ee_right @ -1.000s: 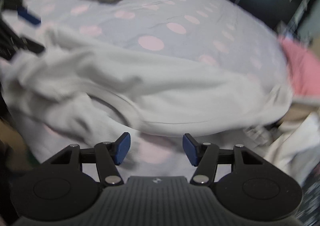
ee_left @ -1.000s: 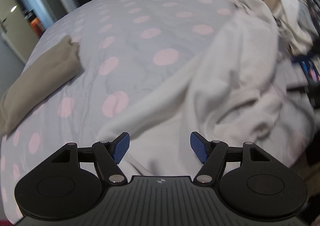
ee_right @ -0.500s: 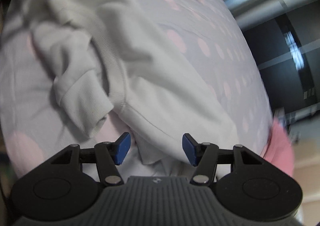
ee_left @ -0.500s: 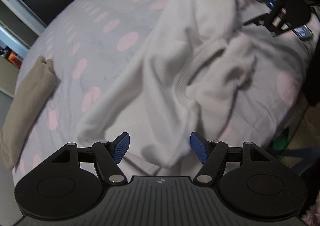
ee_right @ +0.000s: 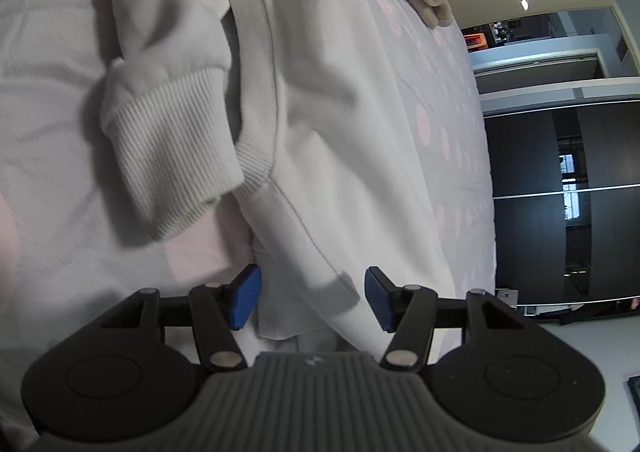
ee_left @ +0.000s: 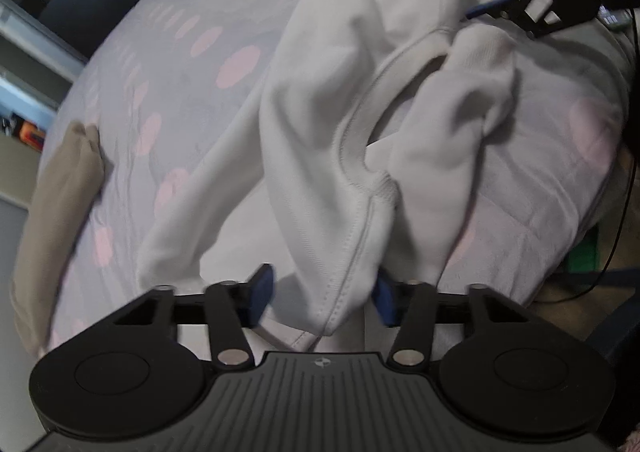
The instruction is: Fold clothes
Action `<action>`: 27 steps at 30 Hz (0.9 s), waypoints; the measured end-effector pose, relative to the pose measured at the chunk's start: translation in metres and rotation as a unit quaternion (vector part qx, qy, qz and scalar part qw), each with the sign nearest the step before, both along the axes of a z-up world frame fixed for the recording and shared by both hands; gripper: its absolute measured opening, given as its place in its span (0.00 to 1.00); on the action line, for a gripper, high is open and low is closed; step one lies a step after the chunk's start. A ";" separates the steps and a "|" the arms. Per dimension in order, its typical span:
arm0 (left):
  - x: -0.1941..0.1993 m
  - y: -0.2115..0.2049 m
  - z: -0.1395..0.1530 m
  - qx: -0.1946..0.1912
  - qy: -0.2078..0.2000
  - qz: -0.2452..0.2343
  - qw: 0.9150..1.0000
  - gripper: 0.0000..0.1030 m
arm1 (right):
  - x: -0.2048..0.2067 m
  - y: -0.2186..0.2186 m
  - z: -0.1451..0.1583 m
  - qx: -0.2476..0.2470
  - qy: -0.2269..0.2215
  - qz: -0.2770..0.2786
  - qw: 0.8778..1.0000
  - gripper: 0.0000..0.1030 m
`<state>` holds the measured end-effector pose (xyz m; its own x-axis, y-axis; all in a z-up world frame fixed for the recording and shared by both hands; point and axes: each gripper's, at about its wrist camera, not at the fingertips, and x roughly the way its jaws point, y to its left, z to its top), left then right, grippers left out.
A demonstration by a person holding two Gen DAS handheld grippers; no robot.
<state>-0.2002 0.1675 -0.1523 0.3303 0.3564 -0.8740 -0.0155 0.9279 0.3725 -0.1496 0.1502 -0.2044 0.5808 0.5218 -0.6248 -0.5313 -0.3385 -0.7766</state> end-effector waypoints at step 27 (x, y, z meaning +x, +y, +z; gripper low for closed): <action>0.011 0.093 0.206 -0.048 -0.327 0.142 0.933 0.05 | 0.050 0.007 0.219 0.377 -0.005 -0.158 0.912 0.05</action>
<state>-0.1896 0.2600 0.0537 0.7087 0.4405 -0.5510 -0.4598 0.8808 0.1127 -0.0991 0.1574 0.0144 0.7801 0.6072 -0.1509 -0.5020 0.4635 -0.7302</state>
